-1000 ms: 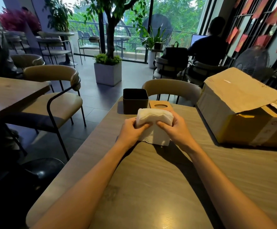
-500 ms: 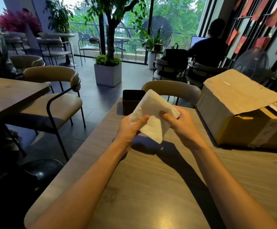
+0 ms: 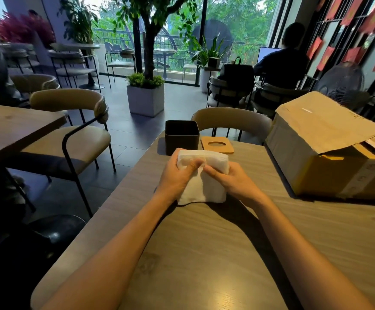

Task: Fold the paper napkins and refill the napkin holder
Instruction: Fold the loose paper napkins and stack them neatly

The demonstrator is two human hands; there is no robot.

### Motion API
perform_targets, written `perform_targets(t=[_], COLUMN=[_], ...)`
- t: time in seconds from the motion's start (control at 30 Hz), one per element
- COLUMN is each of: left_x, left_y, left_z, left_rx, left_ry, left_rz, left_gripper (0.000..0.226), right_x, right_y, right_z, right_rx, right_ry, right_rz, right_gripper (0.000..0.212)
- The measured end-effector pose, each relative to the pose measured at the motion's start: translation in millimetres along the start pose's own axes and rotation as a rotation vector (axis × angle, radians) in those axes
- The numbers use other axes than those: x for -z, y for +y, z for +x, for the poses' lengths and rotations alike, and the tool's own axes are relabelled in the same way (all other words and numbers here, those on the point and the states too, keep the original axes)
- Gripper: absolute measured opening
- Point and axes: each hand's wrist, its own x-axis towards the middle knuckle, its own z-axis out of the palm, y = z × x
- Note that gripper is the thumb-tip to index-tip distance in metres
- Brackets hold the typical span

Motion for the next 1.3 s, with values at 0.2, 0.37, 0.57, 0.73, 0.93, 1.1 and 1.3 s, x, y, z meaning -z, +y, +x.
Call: perform_targets(t=[0.2, 0.37, 0.57, 0.73, 0.93, 1.1, 1.3], left_x=[-4, 1, -7, -8, -9, -10, -7], left_y=[-2, 0, -5, -4, -4, -1, -7], left_z=[-3, -1, 0, 4, 2, 6, 7], left_rx=[0.031, -0.040, -0.052, -0.029, 0.014, 0.127, 0.213], left_ry=[0.057, 0.134, 0.259, 0.319, 0.309, 0.334, 0.288], left_rz=[0.059, 0.042, 0.177, 0.235, 0.234, 0.186, 0.178], left_gripper=[0.014, 0.010, 0.009, 0.016, 0.016, 0.029, 0.042], right_x=[-8, -8, -34, -38, -45, -46, -46], right_y=[2, 8, 11, 16, 14, 14, 21], right_z=[-2, 2, 8, 9, 8, 9, 6], right_rx=[-0.004, -0.010, 0.004, 0.031, -0.015, -0.023, -0.040], right_ry=[0.000, 0.132, 0.340, 0.474, 0.397, 0.504, 0.548], right_rz=[0.028, 0.193, 0.147, 0.070, 0.046, 0.060, 0.091], right_gripper=[0.030, 0.027, 0.026, 0.032, 0.020, 0.024, 0.037])
